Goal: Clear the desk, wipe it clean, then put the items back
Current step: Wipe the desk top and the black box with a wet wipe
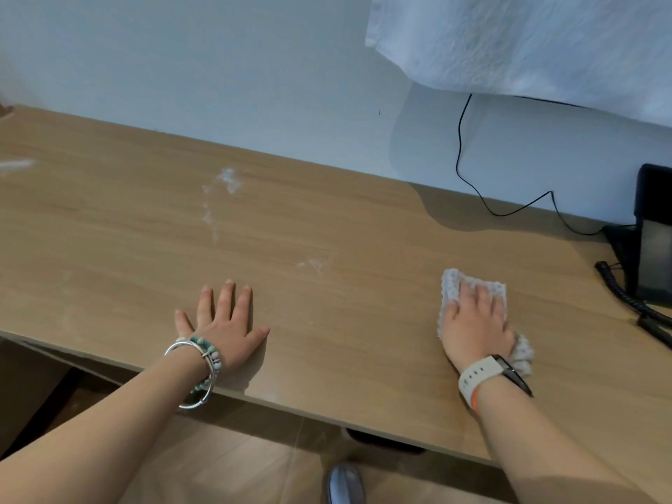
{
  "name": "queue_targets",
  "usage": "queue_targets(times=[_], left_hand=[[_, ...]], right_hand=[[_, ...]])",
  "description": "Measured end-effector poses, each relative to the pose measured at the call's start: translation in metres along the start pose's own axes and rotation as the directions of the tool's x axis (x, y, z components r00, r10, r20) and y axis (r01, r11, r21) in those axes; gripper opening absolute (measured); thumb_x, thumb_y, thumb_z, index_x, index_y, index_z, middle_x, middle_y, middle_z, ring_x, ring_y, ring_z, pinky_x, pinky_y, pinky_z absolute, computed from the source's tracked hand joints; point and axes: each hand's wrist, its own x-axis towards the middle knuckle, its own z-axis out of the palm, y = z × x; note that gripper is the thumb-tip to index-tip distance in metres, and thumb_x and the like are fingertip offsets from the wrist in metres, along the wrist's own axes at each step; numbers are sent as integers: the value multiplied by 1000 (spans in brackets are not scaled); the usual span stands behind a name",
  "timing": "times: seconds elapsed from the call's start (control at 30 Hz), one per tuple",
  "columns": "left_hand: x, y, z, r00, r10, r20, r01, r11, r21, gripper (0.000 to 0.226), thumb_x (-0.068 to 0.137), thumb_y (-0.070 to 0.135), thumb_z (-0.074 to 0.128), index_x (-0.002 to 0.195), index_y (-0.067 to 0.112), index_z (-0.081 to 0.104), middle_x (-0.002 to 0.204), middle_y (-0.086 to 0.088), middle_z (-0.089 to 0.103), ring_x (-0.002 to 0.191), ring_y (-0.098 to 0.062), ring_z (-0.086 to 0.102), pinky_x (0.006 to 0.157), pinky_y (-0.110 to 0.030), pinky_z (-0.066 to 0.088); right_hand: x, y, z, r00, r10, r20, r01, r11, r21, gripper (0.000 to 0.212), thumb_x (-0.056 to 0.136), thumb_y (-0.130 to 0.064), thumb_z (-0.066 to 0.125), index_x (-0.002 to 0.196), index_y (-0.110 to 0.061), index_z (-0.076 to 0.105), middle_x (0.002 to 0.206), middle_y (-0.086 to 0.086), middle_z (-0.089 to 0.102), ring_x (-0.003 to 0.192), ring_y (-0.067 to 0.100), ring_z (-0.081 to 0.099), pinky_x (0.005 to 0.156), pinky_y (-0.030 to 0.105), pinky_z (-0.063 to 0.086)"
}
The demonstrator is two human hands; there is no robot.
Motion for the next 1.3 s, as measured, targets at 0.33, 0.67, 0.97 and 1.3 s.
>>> queue_targets(times=[0.33, 0.67, 0.97, 1.3], left_hand=[[44, 17, -23, 999, 4, 43, -4, 1000, 4, 71, 93, 61, 25, 146, 37, -15, 154, 9, -24, 143, -22, -20, 113, -56, 1], [66, 31, -30, 999, -22, 40, 22, 1000, -8, 69, 92, 62, 22, 145, 39, -17, 153, 10, -25, 142, -22, -21, 113, -56, 0], [64, 36, -30, 999, -18, 46, 18, 1000, -3, 70, 94, 60, 22, 145, 35, -18, 154, 7, -26, 142, -24, -20, 113, -57, 1], [63, 25, -33, 998, 52, 17, -52, 999, 8, 68, 93, 60, 24, 145, 39, -16, 154, 8, -23, 143, -24, -18, 114, -52, 2]], right_hand=[[12, -28, 17, 885, -461, 58, 464, 882, -77, 62, 83, -43, 16, 139, -36, 42, 145, -7, 43, 133, 18, 42, 103, 49, 36], [9, -87, 25, 665, -746, 27, 721, 651, 238, 69, 81, -35, 8, 132, -23, 53, 142, -3, 48, 135, 19, 39, 109, 42, 29], [90, 38, -34, 969, 227, -99, -205, 960, 191, 47, 100, -29, 28, 147, -33, 26, 155, 2, 23, 140, 29, 23, 112, 51, 20], [-4, -93, 24, 705, -703, 94, 704, 710, 28, 50, 99, -27, 21, 148, -34, 16, 157, -9, 14, 145, 13, 10, 115, 32, 5]])
